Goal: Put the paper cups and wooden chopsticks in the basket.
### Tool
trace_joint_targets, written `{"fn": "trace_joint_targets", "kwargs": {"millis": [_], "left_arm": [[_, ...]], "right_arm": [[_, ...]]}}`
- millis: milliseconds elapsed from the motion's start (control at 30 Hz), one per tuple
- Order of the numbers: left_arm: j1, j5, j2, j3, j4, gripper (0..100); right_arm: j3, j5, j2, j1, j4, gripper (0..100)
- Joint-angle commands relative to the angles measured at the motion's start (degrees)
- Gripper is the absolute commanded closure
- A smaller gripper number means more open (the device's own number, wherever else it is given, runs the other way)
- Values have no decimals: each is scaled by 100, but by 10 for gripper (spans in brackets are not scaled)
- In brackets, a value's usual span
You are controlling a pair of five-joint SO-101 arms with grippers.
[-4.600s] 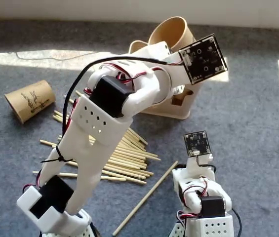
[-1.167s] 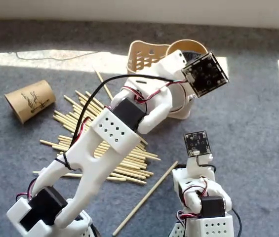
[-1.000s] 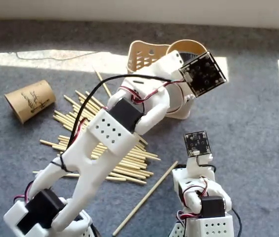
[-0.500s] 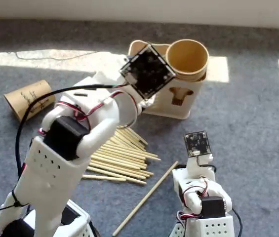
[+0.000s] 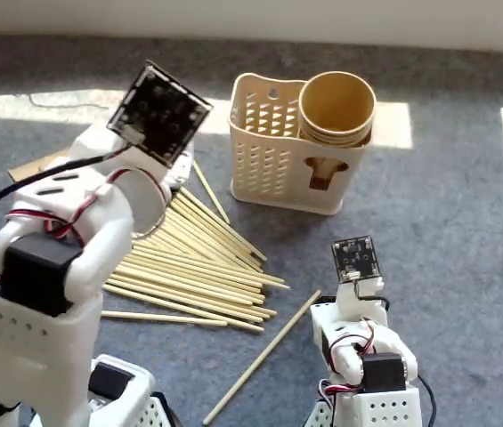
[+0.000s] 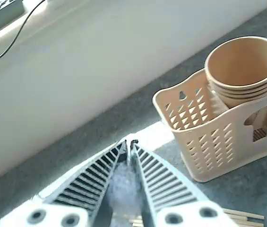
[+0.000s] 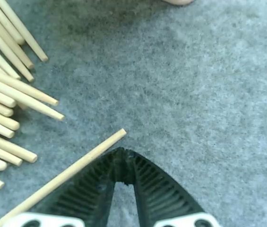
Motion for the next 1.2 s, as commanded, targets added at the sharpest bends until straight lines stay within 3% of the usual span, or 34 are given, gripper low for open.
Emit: {"fn": "trace_joint_targets", "kwargs": {"millis": [0,167,533,733,967,1167], "left_arm": [[-813,360,-215,-48,308,950],[-1851,536,-242,-48,818,825],[-2941,888,-224,-13,1503,786],[-3081,870,-233,629,1433,784],[-3714,844,-233,1490,1187,783],[-4242,167,-224,2571,545,783]], "right_arm": [[558,0,-31,57,57,993],[558,0,-31,57,57,993],[558,0,-31,57,57,993],[558,0,-31,57,57,993],[558,0,-31,57,57,993],[558,0,-31,57,57,993]]}}
